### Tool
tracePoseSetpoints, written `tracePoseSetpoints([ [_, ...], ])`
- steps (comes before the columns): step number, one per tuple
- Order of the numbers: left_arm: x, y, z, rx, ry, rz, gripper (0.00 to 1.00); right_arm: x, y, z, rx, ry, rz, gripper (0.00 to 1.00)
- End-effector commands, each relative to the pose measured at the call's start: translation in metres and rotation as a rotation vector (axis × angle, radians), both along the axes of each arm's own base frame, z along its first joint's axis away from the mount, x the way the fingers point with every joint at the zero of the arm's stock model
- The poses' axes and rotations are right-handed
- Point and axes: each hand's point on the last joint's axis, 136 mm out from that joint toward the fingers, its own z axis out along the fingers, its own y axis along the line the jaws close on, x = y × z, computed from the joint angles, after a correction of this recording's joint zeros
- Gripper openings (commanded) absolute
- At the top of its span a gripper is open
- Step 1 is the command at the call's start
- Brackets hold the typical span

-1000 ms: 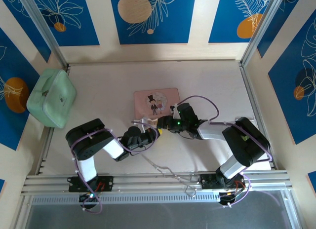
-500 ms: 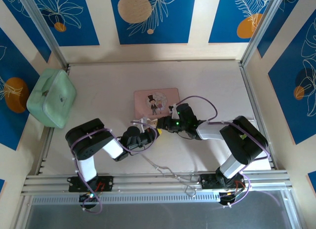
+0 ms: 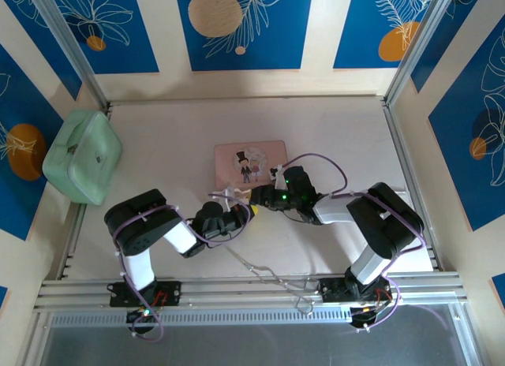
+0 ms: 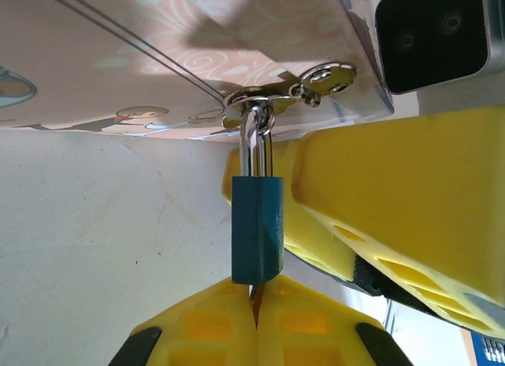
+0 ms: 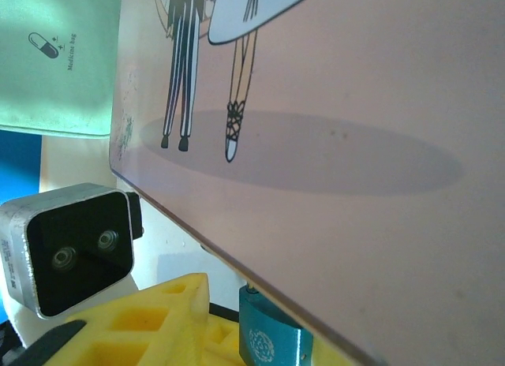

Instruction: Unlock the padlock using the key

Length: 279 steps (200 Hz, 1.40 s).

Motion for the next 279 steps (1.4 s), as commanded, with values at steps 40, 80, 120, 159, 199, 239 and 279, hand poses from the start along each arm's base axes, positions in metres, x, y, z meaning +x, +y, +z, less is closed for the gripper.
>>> tracePoseSetpoints([
  [40, 0.002, -0.001, 0.022, -0.077, -0.068, -0.015, 0.0, -0.025, -0.008, -0.046, -0.053, 0.203, 0.001, 0.41],
  [80, 0.003, 0.0, 0.022, -0.073, -0.066, -0.015, 0.0, -0.027, -0.005, -0.052, -0.058, 0.223, 0.006, 0.31],
  [120, 0.004, 0.001, 0.019, -0.064, -0.06, -0.009, 0.0, -0.029, -0.007, -0.054, -0.078, 0.232, -0.006, 0.13],
  [159, 0.004, 0.006, 0.018, -0.055, -0.059, 0.009, 0.39, -0.03, -0.008, -0.055, -0.091, 0.257, -0.034, 0.0],
  [199, 0.001, 0.018, 0.022, -0.056, -0.055, 0.041, 0.55, -0.029, -0.007, -0.053, -0.104, 0.267, -0.07, 0.0],
  [239, 0.007, 0.045, 0.014, -0.027, 0.038, 0.156, 0.54, -0.029, -0.009, -0.045, -0.089, 0.272, -0.105, 0.0],
  [279, 0.018, 0.056, 0.028, 0.009, 0.071, 0.2, 0.45, -0.03, -0.009, -0.043, -0.091, 0.278, -0.108, 0.0],
])
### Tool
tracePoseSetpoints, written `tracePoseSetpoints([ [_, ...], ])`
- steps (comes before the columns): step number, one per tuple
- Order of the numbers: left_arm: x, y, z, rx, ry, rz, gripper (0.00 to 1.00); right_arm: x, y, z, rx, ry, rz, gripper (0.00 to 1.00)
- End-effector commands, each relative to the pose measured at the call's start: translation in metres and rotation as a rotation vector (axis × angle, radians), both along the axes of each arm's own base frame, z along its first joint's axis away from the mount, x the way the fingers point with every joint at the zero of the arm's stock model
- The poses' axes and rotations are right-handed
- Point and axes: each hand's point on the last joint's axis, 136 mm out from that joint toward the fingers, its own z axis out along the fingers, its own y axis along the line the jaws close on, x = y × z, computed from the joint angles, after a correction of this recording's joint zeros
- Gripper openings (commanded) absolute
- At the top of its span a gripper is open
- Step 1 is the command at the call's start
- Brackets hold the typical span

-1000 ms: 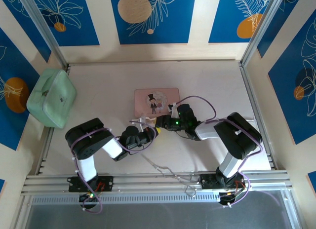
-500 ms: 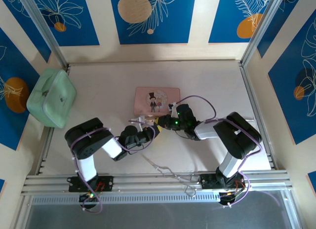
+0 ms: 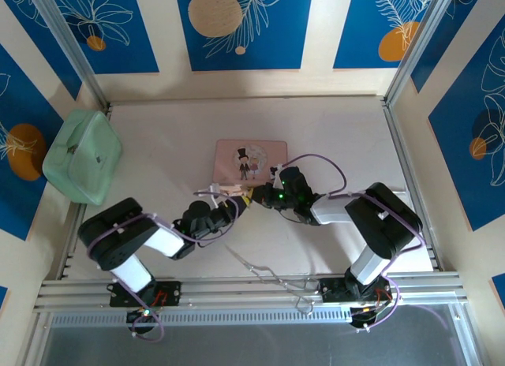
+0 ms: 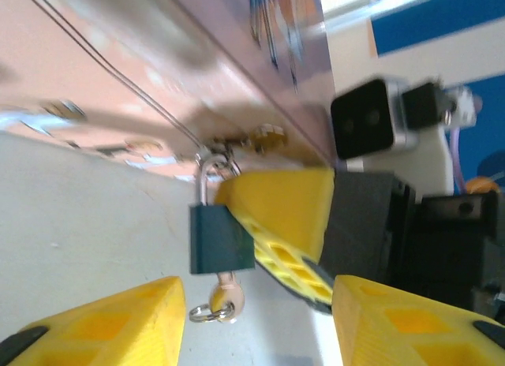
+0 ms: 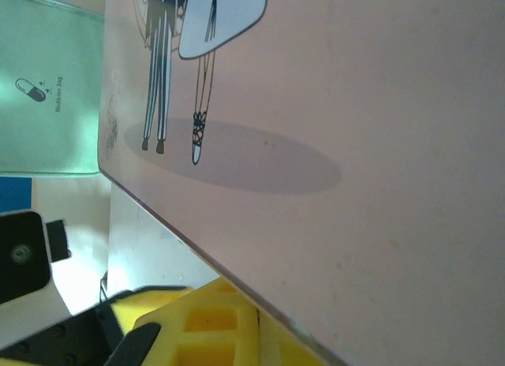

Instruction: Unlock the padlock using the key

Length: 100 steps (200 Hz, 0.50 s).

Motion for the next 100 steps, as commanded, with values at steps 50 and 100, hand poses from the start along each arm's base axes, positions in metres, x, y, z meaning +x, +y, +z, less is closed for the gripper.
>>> tracePoseSetpoints([
  [50, 0.006, 0.004, -0.023, 0.1, 0.175, 0.016, 0.39, -0.037, -0.009, -0.043, -0.05, 0.263, -0.003, 0.0],
  [100, 0.007, 0.001, -0.029, 0.068, 0.209, 0.012, 0.38, -0.038, -0.01, -0.045, -0.053, 0.288, -0.012, 0.0],
])
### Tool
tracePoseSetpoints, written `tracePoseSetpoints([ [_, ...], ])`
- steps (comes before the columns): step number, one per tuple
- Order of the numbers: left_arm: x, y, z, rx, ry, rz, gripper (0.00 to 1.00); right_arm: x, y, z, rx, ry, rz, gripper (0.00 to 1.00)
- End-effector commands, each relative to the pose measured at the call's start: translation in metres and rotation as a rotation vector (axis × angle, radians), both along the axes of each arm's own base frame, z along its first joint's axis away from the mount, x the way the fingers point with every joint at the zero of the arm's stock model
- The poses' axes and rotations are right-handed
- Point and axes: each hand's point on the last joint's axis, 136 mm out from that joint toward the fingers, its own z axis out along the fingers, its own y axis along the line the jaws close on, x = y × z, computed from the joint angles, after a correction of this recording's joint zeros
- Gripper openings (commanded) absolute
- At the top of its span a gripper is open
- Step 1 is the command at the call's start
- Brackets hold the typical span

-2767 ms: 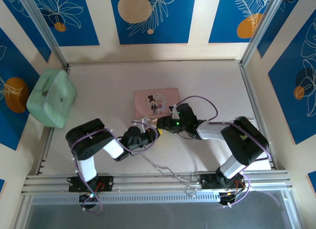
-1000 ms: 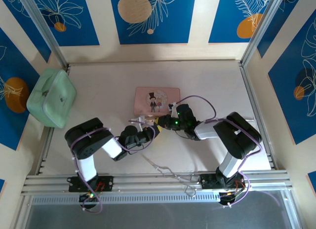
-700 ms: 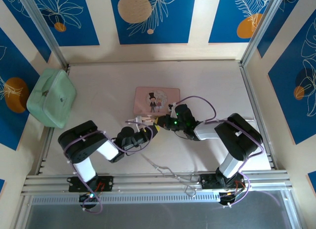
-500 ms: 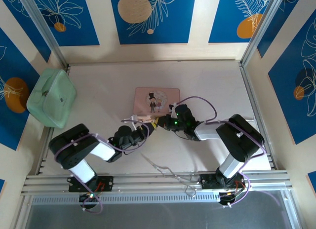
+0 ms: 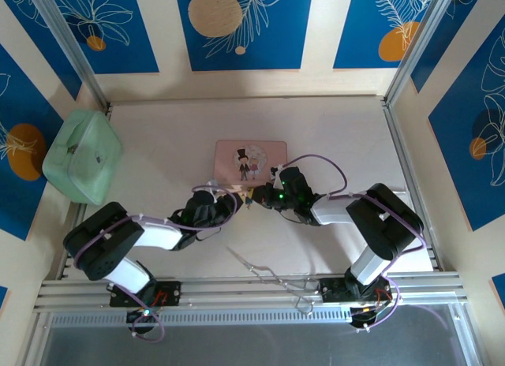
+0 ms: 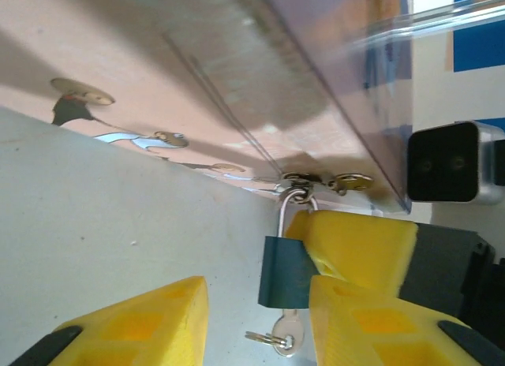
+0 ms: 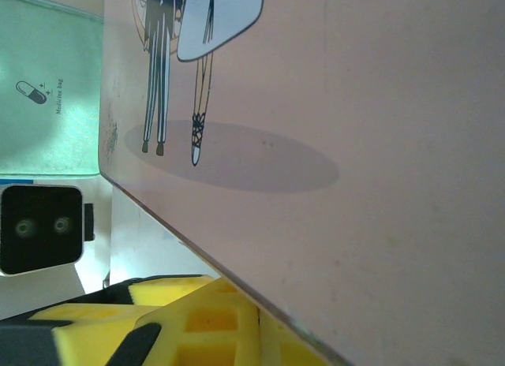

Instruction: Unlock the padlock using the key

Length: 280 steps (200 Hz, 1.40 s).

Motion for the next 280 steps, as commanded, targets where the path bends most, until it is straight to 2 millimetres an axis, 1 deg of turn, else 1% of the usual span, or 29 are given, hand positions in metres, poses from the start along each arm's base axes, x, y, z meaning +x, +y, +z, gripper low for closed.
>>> tracePoseSetpoints([
  [1, 0.0, -0.001, -0.005, -0.016, 0.031, -0.003, 0.38, -0.038, -0.01, -0.045, -0.055, 0.28, -0.007, 0.0],
  [22, 0.004, -0.01, -0.001, -0.074, 0.029, -0.01, 0.39, -0.039, -0.01, -0.045, -0.047, 0.295, -0.014, 0.0],
  [45, 0.008, -0.016, -0.003, -0.135, 0.038, -0.001, 0.36, -0.038, -0.009, -0.046, -0.038, 0.305, -0.02, 0.0],
  [90, 0.016, -0.015, 0.01, -0.225, -0.038, 0.032, 0.37, -0.039, -0.008, -0.049, -0.037, 0.315, -0.02, 0.0],
  [127, 0.017, -0.014, 0.008, -0.273, -0.046, 0.046, 0.35, -0.038, -0.006, -0.048, -0.026, 0.314, -0.018, 0.0],
  [148, 0.016, -0.016, 0.007, -0.295, -0.044, 0.046, 0.38, -0.039, -0.007, -0.049, -0.031, 0.32, -0.022, 0.0],
  [180, 0.017, -0.018, 0.015, -0.291, -0.075, 0.029, 0.45, -0.04, -0.007, -0.05, -0.034, 0.323, -0.018, 0.0],
  [215, 0.019, -0.022, 0.018, -0.283, -0.08, 0.019, 0.45, -0.04, -0.006, -0.051, -0.035, 0.325, -0.015, 0.0],
  [225, 0.02, -0.022, 0.018, -0.284, -0.081, 0.02, 0.43, -0.04, -0.006, -0.051, -0.034, 0.325, -0.013, 0.0],
  [245, 0.021, -0.025, 0.019, -0.293, -0.081, 0.014, 0.34, -0.041, -0.005, -0.052, -0.036, 0.327, -0.01, 0.0],
  [252, 0.021, -0.026, 0.019, -0.297, -0.079, 0.013, 0.32, -0.041, -0.005, -0.052, -0.035, 0.327, -0.01, 0.0],
  [280, 0.023, -0.029, 0.021, -0.305, -0.079, 0.009, 0.29, -0.04, -0.004, -0.051, -0.034, 0.327, -0.009, 0.0],
])
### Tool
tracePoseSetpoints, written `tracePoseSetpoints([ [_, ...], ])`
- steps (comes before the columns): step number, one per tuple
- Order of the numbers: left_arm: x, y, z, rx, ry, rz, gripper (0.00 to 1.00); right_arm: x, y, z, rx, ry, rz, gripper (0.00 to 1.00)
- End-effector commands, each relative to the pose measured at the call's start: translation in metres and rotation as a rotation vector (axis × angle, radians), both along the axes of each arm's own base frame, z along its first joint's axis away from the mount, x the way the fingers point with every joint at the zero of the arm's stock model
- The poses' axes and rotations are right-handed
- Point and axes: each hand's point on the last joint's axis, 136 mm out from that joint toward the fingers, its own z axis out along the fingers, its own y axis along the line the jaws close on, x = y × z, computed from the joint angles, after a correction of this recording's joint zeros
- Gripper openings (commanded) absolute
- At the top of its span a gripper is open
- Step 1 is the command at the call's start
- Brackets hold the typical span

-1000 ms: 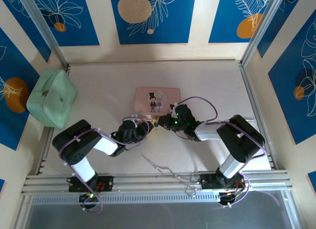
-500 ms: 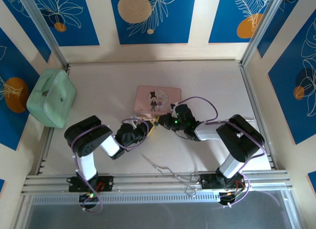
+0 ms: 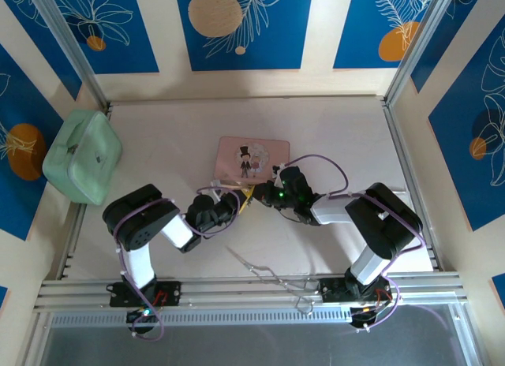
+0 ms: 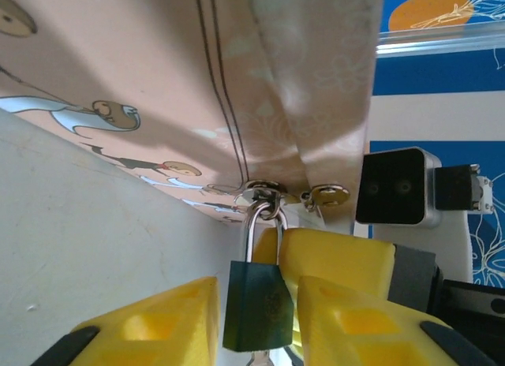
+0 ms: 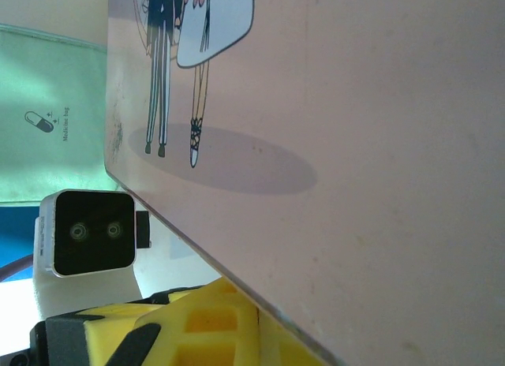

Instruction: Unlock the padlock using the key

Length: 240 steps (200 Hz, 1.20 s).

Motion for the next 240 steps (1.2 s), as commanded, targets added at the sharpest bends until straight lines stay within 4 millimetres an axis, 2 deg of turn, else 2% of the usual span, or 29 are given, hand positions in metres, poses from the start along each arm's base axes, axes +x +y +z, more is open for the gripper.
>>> tracePoseSetpoints([
  [1, 0.006, -0.006, 0.017, -0.047, -0.045, -0.007, 0.29, -0.049, -0.003, -0.053, -0.044, 0.314, 0.054, 0.0],
  [112, 0.007, -0.008, 0.019, -0.075, -0.031, -0.005, 0.23, -0.051, -0.002, -0.056, -0.043, 0.324, 0.061, 0.0],
  [137, 0.007, -0.011, 0.023, -0.077, -0.036, -0.017, 0.27, -0.051, -0.001, -0.054, -0.04, 0.324, 0.063, 0.0],
  [163, 0.006, -0.011, 0.022, -0.081, -0.029, -0.02, 0.43, -0.051, 0.0, -0.053, -0.027, 0.326, 0.063, 0.0],
  [175, 0.004, -0.009, 0.019, -0.082, -0.018, -0.015, 0.46, -0.05, 0.001, -0.052, -0.021, 0.325, 0.063, 0.0],
  [202, 0.003, -0.008, 0.013, -0.096, 0.01, -0.012, 0.44, -0.049, 0.002, -0.051, -0.017, 0.324, 0.065, 0.0],
  [240, 0.006, -0.013, 0.019, -0.12, 0.01, -0.018, 0.29, -0.05, 0.001, -0.053, -0.02, 0.331, 0.065, 0.0],
])
